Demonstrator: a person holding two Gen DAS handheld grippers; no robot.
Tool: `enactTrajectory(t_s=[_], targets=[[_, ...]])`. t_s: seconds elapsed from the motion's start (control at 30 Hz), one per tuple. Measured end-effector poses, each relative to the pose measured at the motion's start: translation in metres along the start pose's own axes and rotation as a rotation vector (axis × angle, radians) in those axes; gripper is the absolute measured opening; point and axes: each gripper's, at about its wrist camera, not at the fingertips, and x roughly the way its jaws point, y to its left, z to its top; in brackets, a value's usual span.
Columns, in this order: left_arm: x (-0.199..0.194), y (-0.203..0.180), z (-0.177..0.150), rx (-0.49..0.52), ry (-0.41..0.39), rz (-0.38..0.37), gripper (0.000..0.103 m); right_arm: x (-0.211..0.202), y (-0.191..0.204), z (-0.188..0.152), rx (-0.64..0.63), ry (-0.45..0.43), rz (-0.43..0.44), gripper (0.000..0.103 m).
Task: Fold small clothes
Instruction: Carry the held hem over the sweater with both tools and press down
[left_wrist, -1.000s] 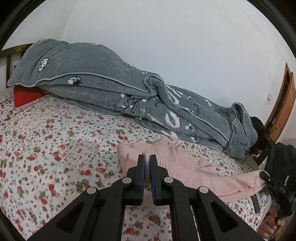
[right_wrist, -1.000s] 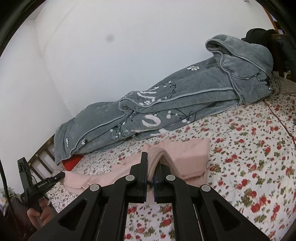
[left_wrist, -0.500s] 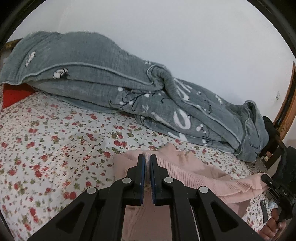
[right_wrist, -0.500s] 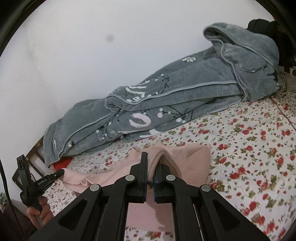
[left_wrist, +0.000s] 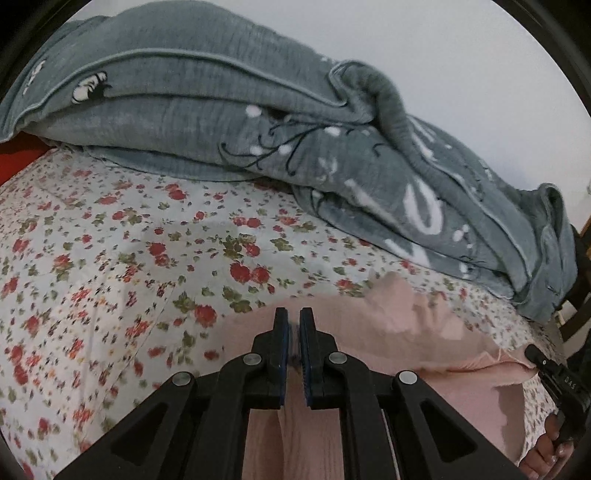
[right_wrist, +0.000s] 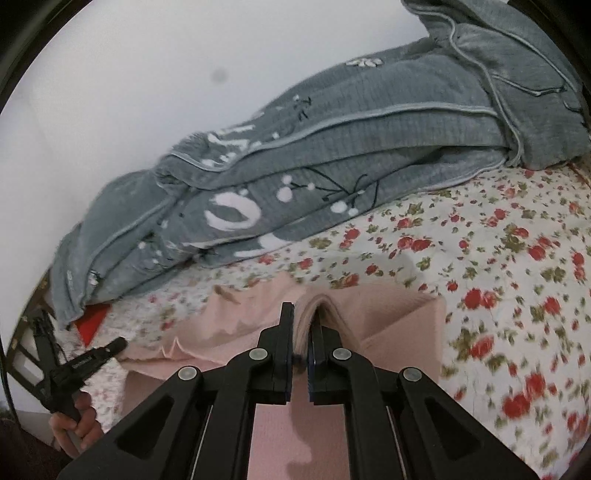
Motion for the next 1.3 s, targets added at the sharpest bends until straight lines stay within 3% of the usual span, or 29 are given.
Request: enactTrajectory(t_s=[0.07,0.1,0.17,0.27,0.6,0.7,0.83,0.87,0.9,0.97,1.07,1.17,1.3], targets=[[0.011,0.004,0.006,-0.017,0.01,-0.013,0.01,0.017,-0.004,0.005,-0.008,0.033,-0.018,0.012],[0.016,0.008,0.009,-0.035,0.022,-0.027,0.016,0.021,-0.006,0.007,-0.009,0.04,-0.023,0.013],[0.023,0.013,0.011,-0.064,0.037,-0.051,0.024,0.029,-0.013,0.009,-0.005,0.042,-0.021,0.028],[0.028,0.015,0.005,-0.056,0.042,-0.072,0.024,0.034,-0.019,0.006,-0.021,0.041,-0.036,0.037],[0.033,0.002,-0.003,0.048,0.092,-0.063,0.026,0.055,-0.031,-0.007,-0.014,0.097,-0.057,0.04],[0.037,-0.004,-0.007,0.084,0.112,-0.085,0.026,0.062,-0.028,-0.009,-0.036,0.116,-0.091,0.038],[0.041,-0.006,-0.013,0.097,0.088,-0.073,0.026,0.063,-0.026,-0.011,-0.052,0.104,-0.094,0.014],[0.042,-0.006,-0.014,0.103,0.077,-0.07,0.024,0.062,-0.025,-0.011,-0.055,0.096,-0.098,0.013],[0.042,-0.006,-0.015,0.11,0.072,-0.068,0.009,0.061,-0.025,-0.011,-0.056,0.087,-0.097,0.012],[0.039,-0.003,-0.014,0.096,0.05,-0.078,0.008,0.051,-0.027,-0.011,-0.042,0.032,-0.079,0.005],[0.03,0.0,-0.009,0.079,0.009,-0.087,0.008,0.037,-0.029,-0.01,-0.026,-0.048,-0.056,0.005],[0.027,0.003,-0.007,0.069,-0.013,-0.074,0.008,0.044,-0.025,-0.01,-0.047,-0.024,-0.1,0.005],[0.039,0.014,-0.006,0.008,0.035,-0.07,0.011,0.047,-0.033,-0.008,-0.007,-0.007,-0.101,0.005]])
